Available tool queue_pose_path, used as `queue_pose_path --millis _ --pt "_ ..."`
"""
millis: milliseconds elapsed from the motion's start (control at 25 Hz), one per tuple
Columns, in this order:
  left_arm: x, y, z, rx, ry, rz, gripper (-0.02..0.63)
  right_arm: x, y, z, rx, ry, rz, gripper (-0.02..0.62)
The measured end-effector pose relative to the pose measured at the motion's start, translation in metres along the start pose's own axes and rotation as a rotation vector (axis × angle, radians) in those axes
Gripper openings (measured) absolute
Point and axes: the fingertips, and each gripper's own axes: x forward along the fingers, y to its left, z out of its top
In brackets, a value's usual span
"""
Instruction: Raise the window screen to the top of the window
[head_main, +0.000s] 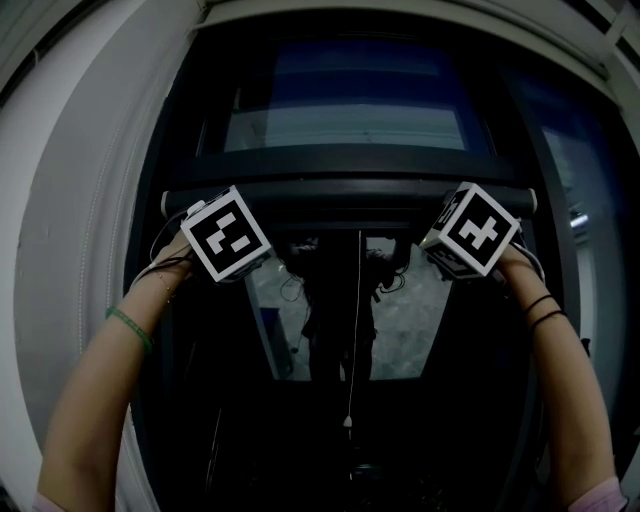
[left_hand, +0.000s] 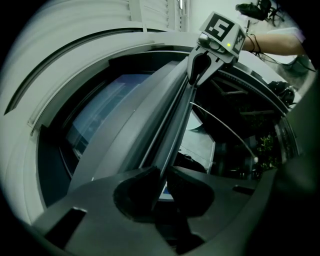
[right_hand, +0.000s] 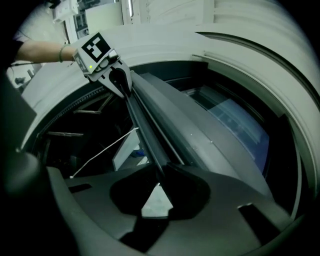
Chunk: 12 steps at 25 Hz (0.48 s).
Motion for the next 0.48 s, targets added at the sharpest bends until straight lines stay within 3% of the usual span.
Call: queue_pose_path --millis 120,280,360,480 --pt "-0.003 -0.001 0.003 -0.015 -0.039 0.018 0.058 -0.002 -0.001 0.001 0.038 -0.033 -0.011 0.067" --pt "-0.016 0.001 0.011 -0.030 -0.129 0.099 0.066 -0.010 -0.001 0.003 0.096 -0.108 -0.075 0.069" --pt "-0.022 -0.005 0.007 -0.061 -0.139 0.091 0.066 -0.015 0.002 0.003 0.137 -0.154 -0.091 0.069" --pt "-0.031 -0.023 -0.003 -0.098 -0.153 0.060 0.066 -0.022 0.016 -0.004 0.207 -0.199 -0.045 0.069"
